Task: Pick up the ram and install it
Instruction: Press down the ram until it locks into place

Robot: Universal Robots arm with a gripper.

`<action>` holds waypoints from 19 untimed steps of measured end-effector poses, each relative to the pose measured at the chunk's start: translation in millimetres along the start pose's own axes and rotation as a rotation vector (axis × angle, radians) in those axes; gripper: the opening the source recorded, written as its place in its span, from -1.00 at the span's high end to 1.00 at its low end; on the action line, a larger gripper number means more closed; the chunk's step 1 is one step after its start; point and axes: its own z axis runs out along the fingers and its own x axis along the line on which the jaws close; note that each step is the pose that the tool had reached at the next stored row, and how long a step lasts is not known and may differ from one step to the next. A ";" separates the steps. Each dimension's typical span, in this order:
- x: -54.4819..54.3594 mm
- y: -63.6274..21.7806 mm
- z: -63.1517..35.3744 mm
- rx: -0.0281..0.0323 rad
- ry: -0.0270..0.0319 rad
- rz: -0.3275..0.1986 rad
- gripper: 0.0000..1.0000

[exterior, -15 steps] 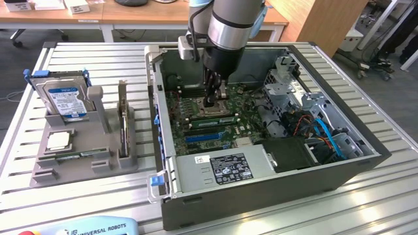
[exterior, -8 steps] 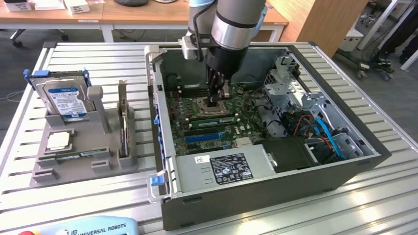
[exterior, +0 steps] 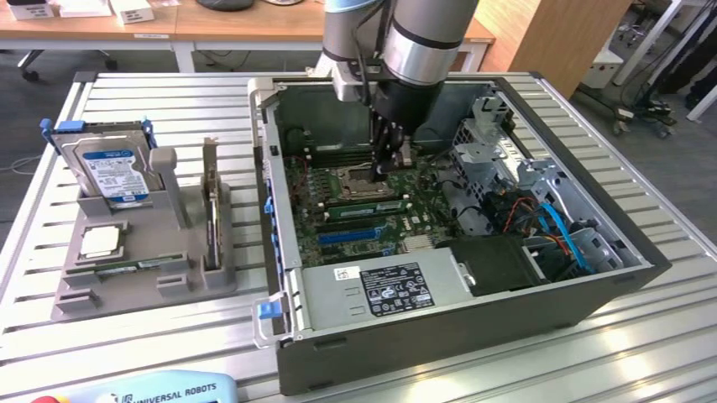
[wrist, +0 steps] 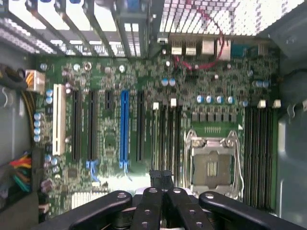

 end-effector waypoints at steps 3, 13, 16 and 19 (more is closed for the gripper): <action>0.0 -9.1 -0.5 0.0000 0.0000 0.000 0.80; -0.1 -12.9 -0.7 0.0000 -0.0009 0.000 0.80; -0.1 -12.9 -0.7 0.0000 -0.0012 0.000 0.80; 0.0 -12.9 -0.7 0.0000 -0.0013 0.000 0.80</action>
